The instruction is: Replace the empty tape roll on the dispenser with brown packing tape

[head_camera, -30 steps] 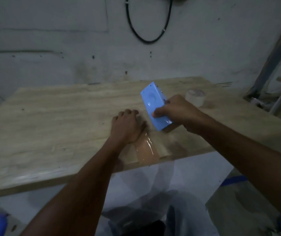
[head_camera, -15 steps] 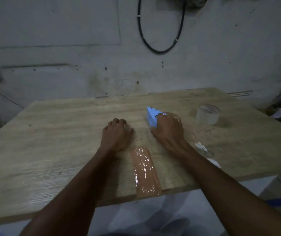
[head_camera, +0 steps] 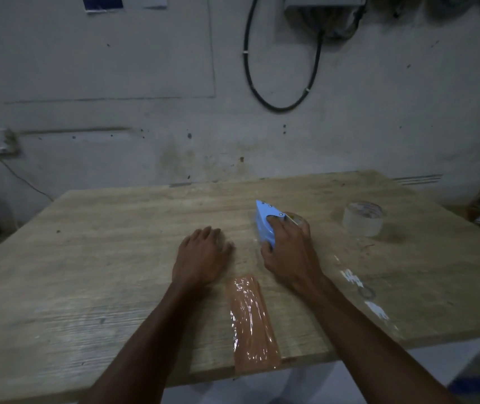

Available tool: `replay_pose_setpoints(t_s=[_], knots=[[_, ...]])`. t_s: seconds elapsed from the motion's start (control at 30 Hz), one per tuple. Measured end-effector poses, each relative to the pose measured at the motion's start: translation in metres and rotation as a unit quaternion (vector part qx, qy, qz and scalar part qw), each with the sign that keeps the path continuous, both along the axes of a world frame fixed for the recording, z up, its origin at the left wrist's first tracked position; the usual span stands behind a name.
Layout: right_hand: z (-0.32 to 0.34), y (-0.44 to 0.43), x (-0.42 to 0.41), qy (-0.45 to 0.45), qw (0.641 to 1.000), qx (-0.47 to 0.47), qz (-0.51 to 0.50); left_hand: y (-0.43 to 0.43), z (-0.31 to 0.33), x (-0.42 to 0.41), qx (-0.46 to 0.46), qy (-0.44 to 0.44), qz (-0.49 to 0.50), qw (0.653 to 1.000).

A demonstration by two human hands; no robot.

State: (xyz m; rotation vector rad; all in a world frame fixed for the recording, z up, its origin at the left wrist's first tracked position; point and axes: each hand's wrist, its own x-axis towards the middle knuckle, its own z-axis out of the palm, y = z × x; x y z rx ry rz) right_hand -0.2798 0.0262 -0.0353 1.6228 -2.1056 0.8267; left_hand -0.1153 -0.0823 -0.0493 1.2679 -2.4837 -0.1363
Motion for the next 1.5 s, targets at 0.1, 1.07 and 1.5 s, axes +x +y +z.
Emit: replay_pose_setpoints(t_s=[0.1, 1.07, 1.5], knots=[[0.0, 0.0, 0.0, 0.012, 1.0, -0.007, 0.024, 0.0, -0.001, 0.0, -0.002, -0.001, -0.002, 1.0], [-0.003, 0.0, -0.003, 0.047, 0.999, -0.015, 0.001, -0.001, 0.0, 0.001, 0.026, 0.0, 0.003, 1.0], [0.052, -0.04, -0.012, 0.039, 0.999, 0.007, -0.007, -0.024, 0.019, -0.005, -0.059, 0.009, 0.021, 0.998]])
